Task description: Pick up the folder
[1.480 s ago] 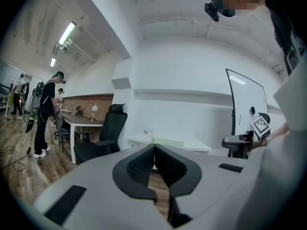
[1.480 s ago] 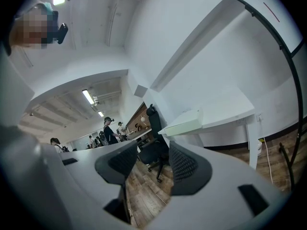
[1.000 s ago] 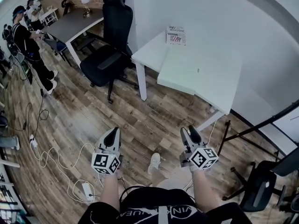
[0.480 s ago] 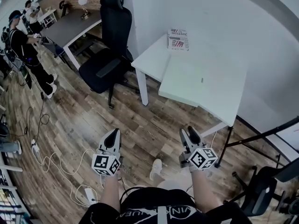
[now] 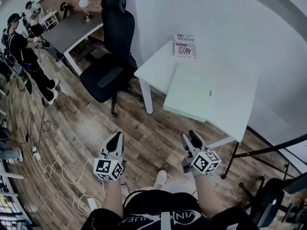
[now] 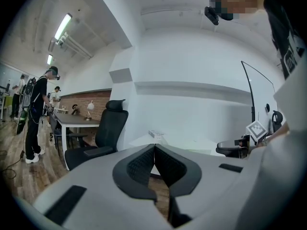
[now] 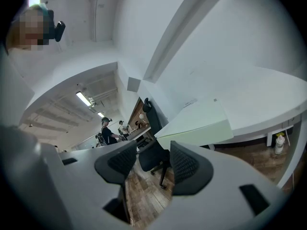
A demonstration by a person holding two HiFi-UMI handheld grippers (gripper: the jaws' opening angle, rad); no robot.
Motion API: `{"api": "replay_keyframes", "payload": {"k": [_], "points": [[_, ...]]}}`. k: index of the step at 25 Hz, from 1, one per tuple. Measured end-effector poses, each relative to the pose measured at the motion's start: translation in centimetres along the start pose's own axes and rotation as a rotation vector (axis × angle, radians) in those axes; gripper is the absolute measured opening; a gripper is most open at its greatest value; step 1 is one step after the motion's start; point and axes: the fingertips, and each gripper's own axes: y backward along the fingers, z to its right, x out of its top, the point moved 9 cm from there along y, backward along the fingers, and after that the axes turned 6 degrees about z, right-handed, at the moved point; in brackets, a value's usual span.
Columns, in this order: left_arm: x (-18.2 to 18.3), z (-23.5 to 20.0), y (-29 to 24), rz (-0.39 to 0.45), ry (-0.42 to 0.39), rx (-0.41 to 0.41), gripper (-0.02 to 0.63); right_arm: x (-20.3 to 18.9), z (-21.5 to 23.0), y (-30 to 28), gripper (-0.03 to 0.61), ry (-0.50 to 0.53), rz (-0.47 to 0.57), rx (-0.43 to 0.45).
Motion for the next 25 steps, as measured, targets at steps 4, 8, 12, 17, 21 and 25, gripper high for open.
{"api": "replay_keyframes", "payload": {"k": [4, 8, 12, 17, 21, 25], "points": [[0.1, -0.5, -2.0, 0.015, 0.009, -0.024, 0.014, 0.1, 0.6, -2.0, 0.212, -0.001, -0.018, 0.017], [0.6, -0.7, -4.0, 0.027, 0.007, -0.038, 0.014, 0.4, 1.6, -3.3, 0.215, -0.023, -0.035, 0.008], [0.7, -1.1, -5.3, 0.019, 0.001, -0.049, 0.014, 0.3, 2.2, -4.0, 0.216, -0.036, -0.041, -0.005], [0.8, -1.0, -7.1, 0.026, -0.001, -0.073, 0.014, 0.2, 2.9, -4.5, 0.219, -0.06, -0.045, -0.024], [0.2, -0.8, -8.6, 0.007, 0.0, -0.098, 0.014, 0.0, 3.4, -4.6, 0.221, -0.093, -0.048, -0.045], [-0.4, -1.1, -10.9, -0.01, 0.004, -0.137, 0.014, -0.4, 4.1, -5.2, 0.225, -0.162, -0.025, -0.074]]}}
